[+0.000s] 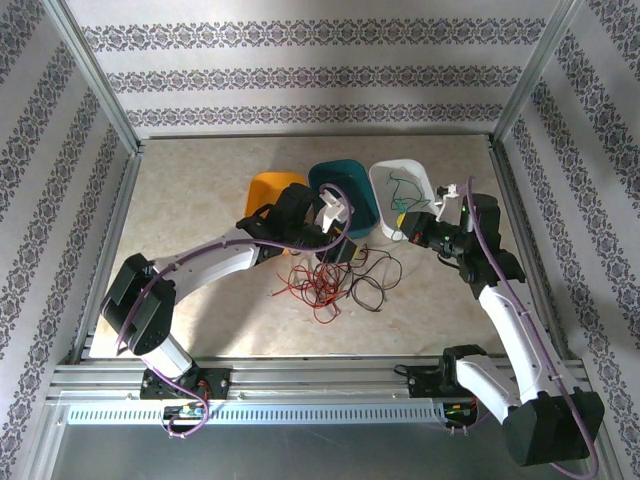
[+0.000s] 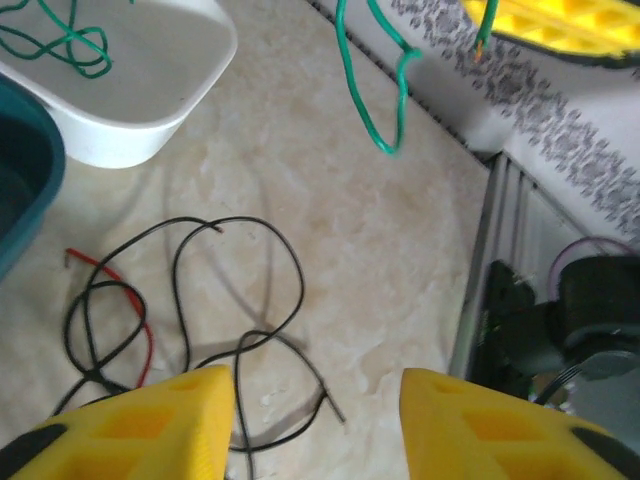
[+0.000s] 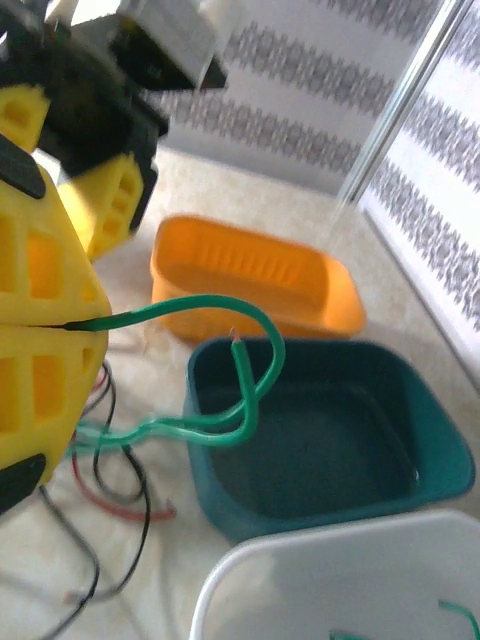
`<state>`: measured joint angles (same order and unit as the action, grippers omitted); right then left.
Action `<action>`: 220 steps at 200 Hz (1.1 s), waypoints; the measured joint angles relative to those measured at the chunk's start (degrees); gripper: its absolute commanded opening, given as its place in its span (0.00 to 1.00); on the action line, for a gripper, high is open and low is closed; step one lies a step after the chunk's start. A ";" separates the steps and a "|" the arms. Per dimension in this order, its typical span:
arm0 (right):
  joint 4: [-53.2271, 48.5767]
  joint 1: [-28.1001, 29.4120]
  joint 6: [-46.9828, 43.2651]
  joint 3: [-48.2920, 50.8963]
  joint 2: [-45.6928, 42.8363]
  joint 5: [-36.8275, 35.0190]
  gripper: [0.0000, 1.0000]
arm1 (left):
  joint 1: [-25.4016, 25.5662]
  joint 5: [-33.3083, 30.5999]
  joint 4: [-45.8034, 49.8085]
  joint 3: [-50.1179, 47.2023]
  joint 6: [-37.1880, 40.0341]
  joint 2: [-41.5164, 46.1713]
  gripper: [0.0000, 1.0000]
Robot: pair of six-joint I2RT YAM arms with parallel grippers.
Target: Untangle the cables
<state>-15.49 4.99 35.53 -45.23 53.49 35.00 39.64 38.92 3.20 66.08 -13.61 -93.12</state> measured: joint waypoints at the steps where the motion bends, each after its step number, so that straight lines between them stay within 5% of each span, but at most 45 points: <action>1: 0.20 0.00 0.13 0.04 0.00 0.11 0.00 | 0.00 0.00 -0.26 -0.07 -0.22 0.02 0.58; 40: 14.05 0.00 11.78 3.02 0.00 5.20 0.00 | 0.00 3.34 -14.71 -1.81 -10.03 -1.42 0.77; 104: 29.81 2.43 25.64 5.57 0.55 6.32 0.00 | 0.04 3.93 -35.65 -0.94 -23.41 -8.00 0.80; 120: 30.84 3.17 26.69 5.57 0.52 6.25 0.00 | 0.04 3.19 -38.05 -0.63 -25.18 -8.63 0.69; 169: 31.95 3.80 27.85 5.99 -0.37 5.86 0.00 | 0.04 1.64 -43.25 0.83 -28.68 -9.22 0.06; 220: 29.18 3.80 24.96 5.60 -1.75 5.51 0.00 | 0.04 0.76 -39.28 0.83 -26.27 -8.35 0.00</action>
<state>13.69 8.80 60.49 -39.64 51.75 40.51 39.68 39.68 -36.07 66.92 -39.88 -101.47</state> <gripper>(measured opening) 0.046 0.056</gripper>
